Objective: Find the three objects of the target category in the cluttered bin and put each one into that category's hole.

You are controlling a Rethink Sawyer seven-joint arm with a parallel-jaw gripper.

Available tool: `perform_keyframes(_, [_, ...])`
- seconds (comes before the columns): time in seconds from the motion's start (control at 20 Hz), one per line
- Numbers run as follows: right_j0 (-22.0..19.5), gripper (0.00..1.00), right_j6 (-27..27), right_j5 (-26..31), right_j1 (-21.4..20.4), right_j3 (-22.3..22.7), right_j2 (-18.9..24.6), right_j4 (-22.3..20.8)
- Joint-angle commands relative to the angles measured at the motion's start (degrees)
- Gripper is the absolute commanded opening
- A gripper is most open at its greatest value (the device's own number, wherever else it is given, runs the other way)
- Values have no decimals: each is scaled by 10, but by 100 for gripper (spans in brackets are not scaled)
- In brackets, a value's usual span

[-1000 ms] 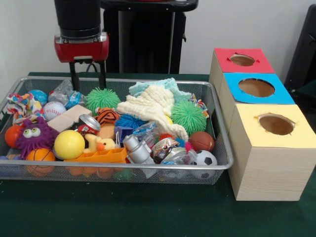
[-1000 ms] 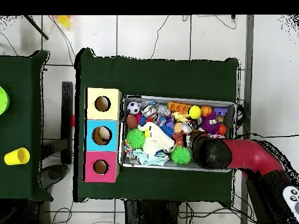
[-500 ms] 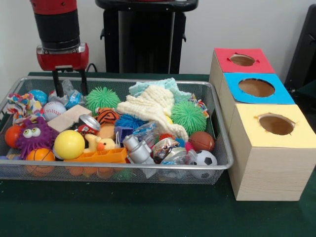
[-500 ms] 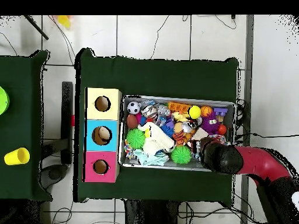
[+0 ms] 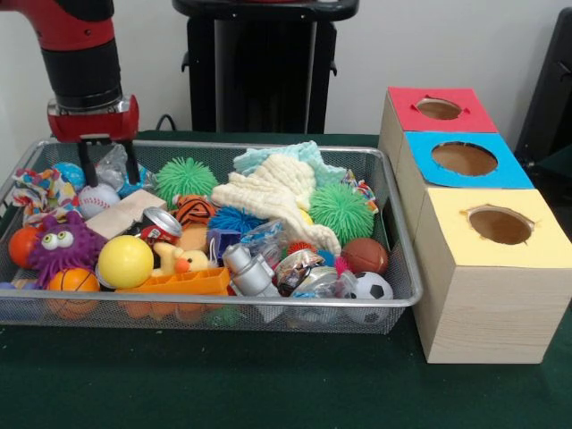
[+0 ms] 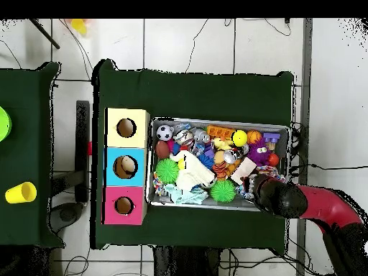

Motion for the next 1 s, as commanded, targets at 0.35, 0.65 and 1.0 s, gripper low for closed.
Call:
perform_keyframes(0.35, [-28,100,-138,23,17,-75,58,-37])
perform_keyframes(0.65, [-42,100,-165,53,3,-83,72,-30])
perform_keyframes(1.0, [-51,100,-167,36,47,-107,76,-46])
